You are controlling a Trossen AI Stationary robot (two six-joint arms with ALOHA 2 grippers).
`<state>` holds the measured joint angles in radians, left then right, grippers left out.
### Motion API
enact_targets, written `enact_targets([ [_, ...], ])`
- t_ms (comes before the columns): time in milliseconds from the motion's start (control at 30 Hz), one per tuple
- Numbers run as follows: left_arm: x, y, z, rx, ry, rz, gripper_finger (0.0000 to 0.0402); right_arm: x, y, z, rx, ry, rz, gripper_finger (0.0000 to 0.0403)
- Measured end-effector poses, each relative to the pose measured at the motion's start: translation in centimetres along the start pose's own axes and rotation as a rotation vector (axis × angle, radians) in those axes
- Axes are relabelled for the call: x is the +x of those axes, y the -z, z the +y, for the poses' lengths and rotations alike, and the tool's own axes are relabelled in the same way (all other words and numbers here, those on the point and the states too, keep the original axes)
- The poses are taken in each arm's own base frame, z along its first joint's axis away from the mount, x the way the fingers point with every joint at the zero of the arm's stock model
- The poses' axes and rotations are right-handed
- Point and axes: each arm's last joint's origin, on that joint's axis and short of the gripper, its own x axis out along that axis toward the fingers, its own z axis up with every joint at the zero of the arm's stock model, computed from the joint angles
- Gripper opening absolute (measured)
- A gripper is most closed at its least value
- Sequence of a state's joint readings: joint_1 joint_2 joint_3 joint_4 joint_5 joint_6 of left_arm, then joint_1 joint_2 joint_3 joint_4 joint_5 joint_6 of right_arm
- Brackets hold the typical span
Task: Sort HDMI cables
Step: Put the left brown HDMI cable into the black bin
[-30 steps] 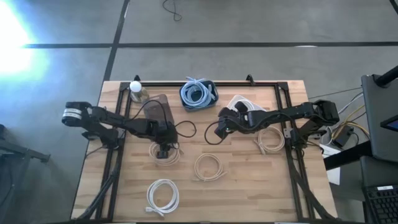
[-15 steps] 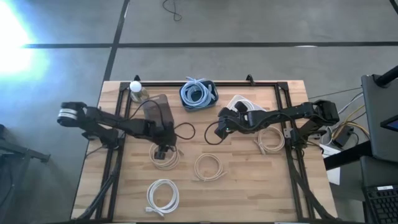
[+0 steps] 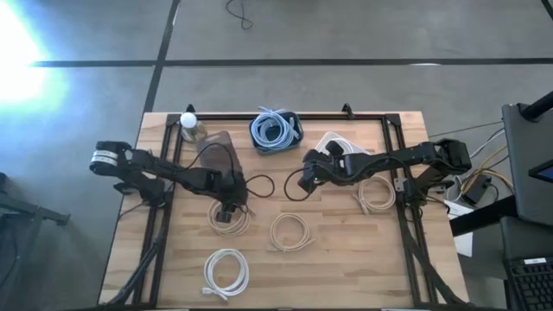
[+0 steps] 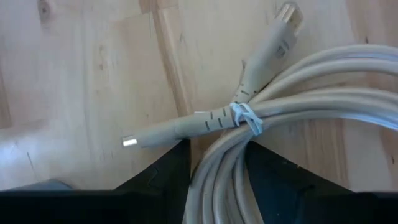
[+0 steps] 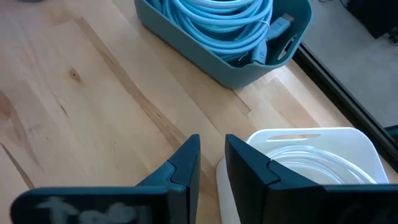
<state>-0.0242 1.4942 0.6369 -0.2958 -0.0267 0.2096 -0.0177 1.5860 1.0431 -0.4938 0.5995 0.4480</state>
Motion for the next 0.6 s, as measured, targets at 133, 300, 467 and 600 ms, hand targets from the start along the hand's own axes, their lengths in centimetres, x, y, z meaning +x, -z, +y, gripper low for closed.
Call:
enact_targets([
  [133, 0.2, 0.0, -0.1, 0.015, 0.029, -0.001, 0.0112, 0.0, 0.0, 0.0, 0.001, -0.001, -0.001, 0.0064],
  [300, -0.3, -0.4, -0.1, -0.014, 0.056, -0.035, 0.0036, 0.0, 0.0, 0.0, 0.002, -0.001, -0.003, 0.0063],
  [467, -1.7, -1.0, 0.1, -0.01, -0.026, -0.063, 0.0036, 0.0, 0.0, 0.0, 0.003, -0.002, -0.004, 0.0063],
  [600, -3.6, -1.9, 0.5, -0.009, -0.111, -0.118, 0.0047, 0.0, 0.0, 0.0, 0.003, -0.002, -0.004, 0.0063],
])
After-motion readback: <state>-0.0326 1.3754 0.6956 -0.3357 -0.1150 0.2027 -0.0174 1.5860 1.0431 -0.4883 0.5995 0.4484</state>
